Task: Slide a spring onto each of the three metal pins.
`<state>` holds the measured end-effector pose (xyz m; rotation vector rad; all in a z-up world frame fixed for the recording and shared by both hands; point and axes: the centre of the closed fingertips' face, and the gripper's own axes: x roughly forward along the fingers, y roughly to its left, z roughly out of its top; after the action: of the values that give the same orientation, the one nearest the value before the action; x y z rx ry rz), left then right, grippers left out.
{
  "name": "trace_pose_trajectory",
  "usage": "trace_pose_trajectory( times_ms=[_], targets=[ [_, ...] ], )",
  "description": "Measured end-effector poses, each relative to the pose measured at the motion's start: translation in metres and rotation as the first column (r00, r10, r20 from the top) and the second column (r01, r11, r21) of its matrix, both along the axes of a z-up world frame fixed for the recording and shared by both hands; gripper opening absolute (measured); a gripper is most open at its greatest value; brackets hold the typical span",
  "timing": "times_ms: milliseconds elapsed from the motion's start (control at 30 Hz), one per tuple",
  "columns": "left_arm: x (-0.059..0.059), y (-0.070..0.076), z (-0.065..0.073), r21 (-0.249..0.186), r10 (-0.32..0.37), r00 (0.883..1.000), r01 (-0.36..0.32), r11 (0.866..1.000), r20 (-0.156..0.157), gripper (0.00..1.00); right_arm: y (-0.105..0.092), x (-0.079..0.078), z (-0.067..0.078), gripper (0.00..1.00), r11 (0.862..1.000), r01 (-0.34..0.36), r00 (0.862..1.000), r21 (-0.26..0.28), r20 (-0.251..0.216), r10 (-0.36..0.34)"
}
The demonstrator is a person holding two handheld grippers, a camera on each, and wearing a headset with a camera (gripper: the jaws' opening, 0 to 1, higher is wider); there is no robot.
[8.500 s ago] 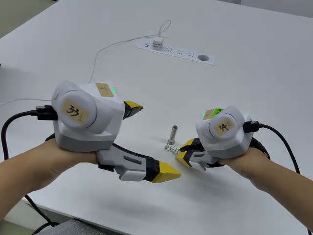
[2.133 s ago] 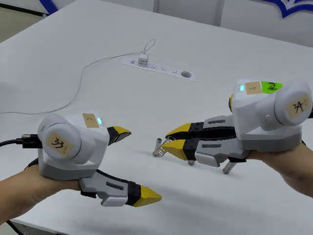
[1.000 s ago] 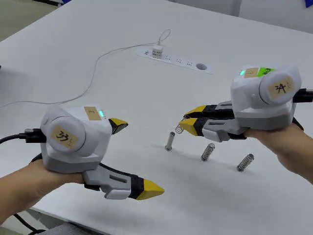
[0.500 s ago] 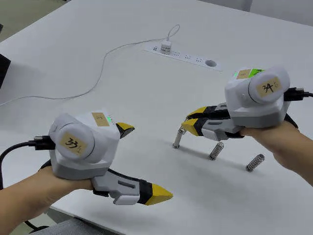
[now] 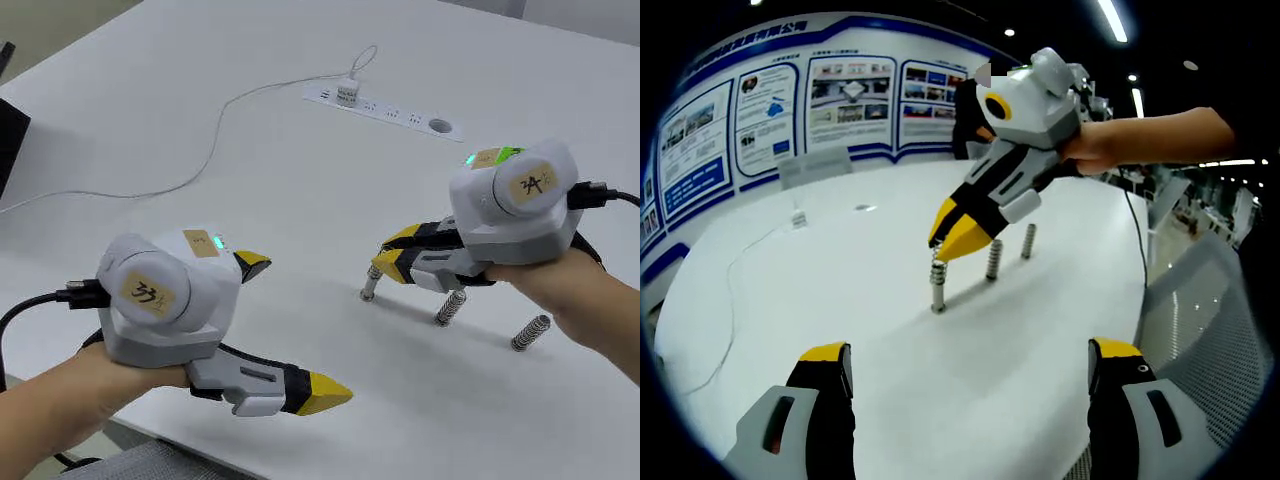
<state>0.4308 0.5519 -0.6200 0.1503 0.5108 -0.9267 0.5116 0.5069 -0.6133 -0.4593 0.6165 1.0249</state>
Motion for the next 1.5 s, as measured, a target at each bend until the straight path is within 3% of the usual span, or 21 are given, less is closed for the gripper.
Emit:
trace_pose_trajectory(
  times_ms=[367,833,1267,1500],
  targets=[
    [0.0,-0.001,0.001,-0.005,0.005,1.0,-0.005,1.0,-0.002,1.0,-0.002,0.0,-0.018,0.11,0.999,-0.002,1.0,-0.046,-0.03,0.001],
    [-0.001,-0.001,0.0,0.005,0.004,1.0,-0.004,1.0,-0.006,1.0,-0.001,0.001,-0.036,0.12,0.998,0.009,0.998,-0.066,-0.054,-0.013],
    [0.002,-0.003,0.005,0.015,-0.007,1.0,0.007,1.0,0.006,0.99,-0.004,0.0,-0.04,0.15,0.997,0.028,0.998,-0.07,-0.059,-0.032],
    [0.006,-0.004,0.01,0.014,-0.011,1.0,0.01,1.0,0.015,0.99,-0.008,0.0,-0.031,0.17,0.998,0.044,0.998,-0.046,-0.047,-0.046]
  ],
)
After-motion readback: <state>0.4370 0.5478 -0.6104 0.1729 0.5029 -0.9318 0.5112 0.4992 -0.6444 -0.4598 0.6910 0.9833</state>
